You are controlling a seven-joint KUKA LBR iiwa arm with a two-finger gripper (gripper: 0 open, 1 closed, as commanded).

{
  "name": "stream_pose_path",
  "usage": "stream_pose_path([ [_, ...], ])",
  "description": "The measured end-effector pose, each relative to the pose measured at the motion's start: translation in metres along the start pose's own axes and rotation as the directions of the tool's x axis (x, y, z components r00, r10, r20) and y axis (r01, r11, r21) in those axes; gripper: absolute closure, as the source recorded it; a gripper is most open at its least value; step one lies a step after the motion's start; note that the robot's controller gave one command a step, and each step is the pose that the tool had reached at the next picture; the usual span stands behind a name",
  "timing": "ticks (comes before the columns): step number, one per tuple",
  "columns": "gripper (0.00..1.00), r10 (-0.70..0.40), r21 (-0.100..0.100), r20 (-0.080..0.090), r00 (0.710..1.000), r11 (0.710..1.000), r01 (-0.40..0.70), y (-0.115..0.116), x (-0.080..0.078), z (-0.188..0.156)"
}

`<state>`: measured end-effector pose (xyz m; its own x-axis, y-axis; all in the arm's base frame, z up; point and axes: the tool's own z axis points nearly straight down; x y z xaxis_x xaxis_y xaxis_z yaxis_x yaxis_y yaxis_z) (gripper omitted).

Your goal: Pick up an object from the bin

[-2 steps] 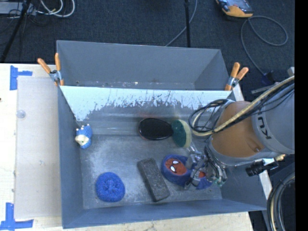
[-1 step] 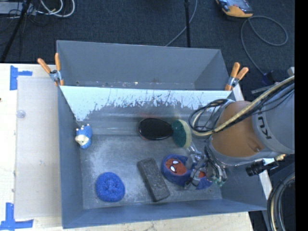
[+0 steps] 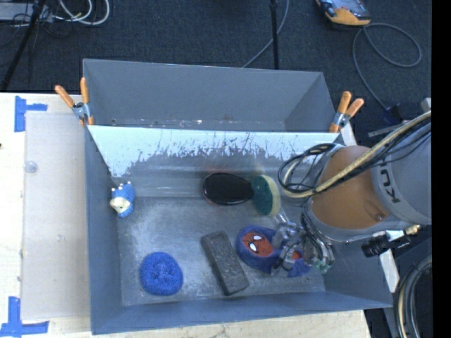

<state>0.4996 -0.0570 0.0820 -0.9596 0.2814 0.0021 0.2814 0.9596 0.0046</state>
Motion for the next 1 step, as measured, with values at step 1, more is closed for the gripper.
stream_pose_path([
  [1, 1.00, 0.001, 0.002, -0.008, 1.000, 1.000, -0.001, -0.0008, 0.0024, -0.0204],
])
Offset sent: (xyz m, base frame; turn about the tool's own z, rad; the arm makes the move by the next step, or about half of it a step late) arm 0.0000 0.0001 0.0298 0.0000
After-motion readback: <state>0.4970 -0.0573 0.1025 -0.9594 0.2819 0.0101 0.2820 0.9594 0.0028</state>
